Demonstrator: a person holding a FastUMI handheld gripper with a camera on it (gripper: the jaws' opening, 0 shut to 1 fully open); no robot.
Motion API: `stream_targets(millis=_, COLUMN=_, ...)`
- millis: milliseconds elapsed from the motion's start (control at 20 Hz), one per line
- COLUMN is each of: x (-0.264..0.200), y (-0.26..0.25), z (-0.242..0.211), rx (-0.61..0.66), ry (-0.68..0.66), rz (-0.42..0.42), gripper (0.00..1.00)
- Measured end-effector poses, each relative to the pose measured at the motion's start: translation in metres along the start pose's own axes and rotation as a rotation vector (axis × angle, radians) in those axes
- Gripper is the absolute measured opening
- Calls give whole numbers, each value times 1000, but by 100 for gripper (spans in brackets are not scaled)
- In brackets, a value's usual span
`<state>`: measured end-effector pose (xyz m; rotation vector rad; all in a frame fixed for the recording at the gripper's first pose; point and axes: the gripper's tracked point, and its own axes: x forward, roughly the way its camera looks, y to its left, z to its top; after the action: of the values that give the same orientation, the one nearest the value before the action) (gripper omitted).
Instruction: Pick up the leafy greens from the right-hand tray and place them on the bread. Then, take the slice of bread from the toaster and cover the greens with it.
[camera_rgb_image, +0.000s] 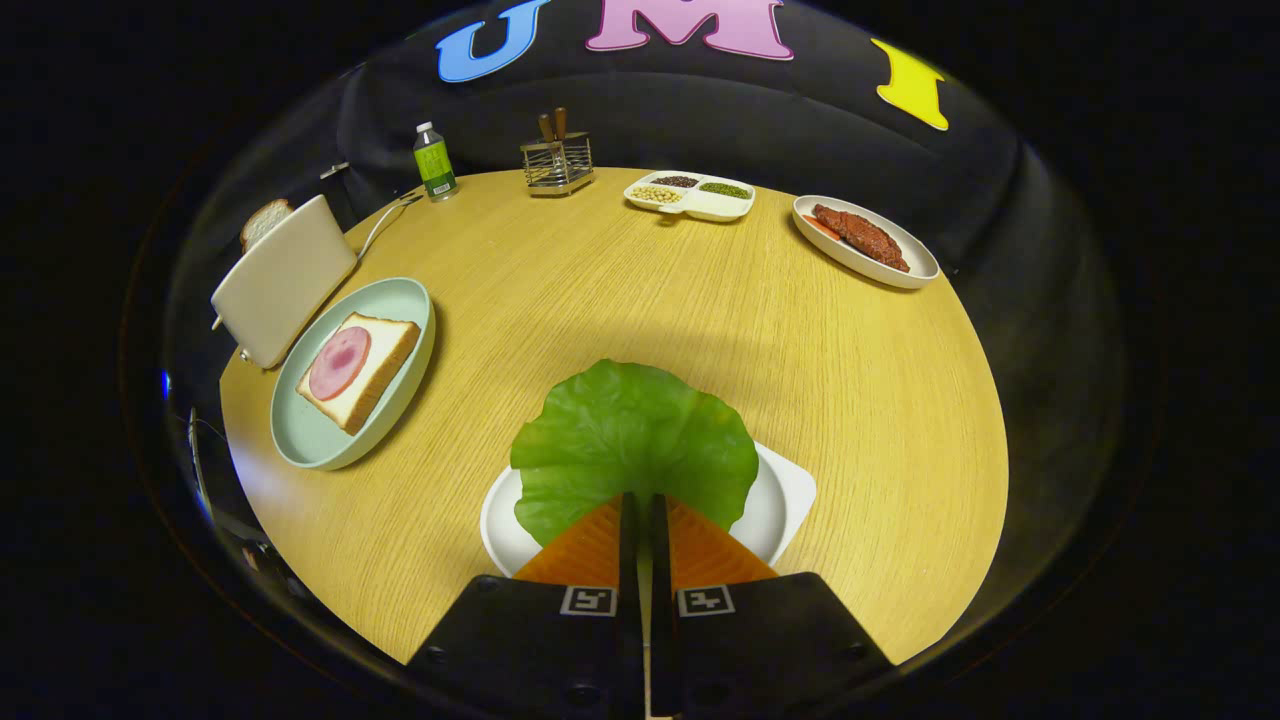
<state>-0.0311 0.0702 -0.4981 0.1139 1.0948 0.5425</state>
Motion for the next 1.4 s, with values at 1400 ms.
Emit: stream_targets(millis=1400, x=-35, y=243, z=116, rx=-165, ry=-171, rz=272, gripper=7)
